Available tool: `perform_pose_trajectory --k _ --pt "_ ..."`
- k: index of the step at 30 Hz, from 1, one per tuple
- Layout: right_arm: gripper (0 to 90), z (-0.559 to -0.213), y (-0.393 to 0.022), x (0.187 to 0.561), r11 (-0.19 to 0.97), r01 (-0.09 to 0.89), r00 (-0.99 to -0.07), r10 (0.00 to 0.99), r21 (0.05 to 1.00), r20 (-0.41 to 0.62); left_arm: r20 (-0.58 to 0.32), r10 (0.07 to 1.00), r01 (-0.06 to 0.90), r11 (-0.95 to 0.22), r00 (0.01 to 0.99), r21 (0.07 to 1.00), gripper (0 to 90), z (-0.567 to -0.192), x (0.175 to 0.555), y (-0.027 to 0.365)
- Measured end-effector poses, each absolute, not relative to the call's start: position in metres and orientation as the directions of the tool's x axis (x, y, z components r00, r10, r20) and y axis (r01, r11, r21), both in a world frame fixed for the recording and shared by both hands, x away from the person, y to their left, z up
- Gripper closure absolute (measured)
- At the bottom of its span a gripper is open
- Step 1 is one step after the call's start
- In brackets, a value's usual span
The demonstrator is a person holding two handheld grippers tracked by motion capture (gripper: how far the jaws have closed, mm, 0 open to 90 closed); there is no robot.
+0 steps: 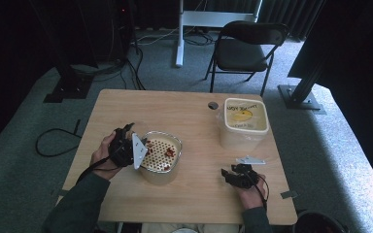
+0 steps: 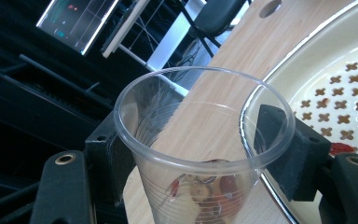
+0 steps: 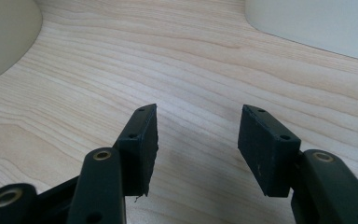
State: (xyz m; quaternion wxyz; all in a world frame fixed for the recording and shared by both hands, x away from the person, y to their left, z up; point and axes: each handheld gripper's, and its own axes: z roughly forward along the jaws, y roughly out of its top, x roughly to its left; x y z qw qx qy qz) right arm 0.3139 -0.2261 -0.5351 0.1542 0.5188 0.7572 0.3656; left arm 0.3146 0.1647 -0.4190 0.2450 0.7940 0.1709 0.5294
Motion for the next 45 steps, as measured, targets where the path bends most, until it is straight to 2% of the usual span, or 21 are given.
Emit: perform_pose_trajectory --k 6,8,9,20,33,45 --pt "46.8 -0.537 -0.226 0.314 0.196 0.676 -0.414 0.899 0.711 0.146 0.841 0.392 -0.032 -0.900 0.374 0.434 31.9 -0.424 0.310 0.156" --pt "46.8 -0.537 -0.226 0.314 0.195 0.676 -0.413 0.899 0.710 0.147 0.841 0.392 -0.032 -0.900 0.374 0.434 31.9 -0.424 0.310 0.156" --pt "46.8 -0.537 -0.226 0.315 0.199 0.676 -0.416 0.898 0.710 0.144 0.873 0.326 -0.051 -0.928 0.361 0.368 31.9 -0.425 0.308 0.152" --pt "46.8 -0.538 -0.224 0.315 0.205 0.679 -0.417 0.898 0.705 0.141 0.939 0.115 -0.111 -0.981 0.324 0.158 31.9 -0.428 0.304 0.143" --pt "46.8 -0.540 -0.223 0.316 0.207 0.683 -0.415 0.899 0.700 0.140 0.952 -0.004 -0.148 -0.988 0.307 0.043 31.9 -0.429 0.304 0.140" --pt "46.8 -0.540 -0.223 0.316 0.205 0.683 -0.414 0.899 0.701 0.141 0.958 -0.064 -0.162 -0.987 0.279 -0.018 31.9 -0.427 0.304 0.139"
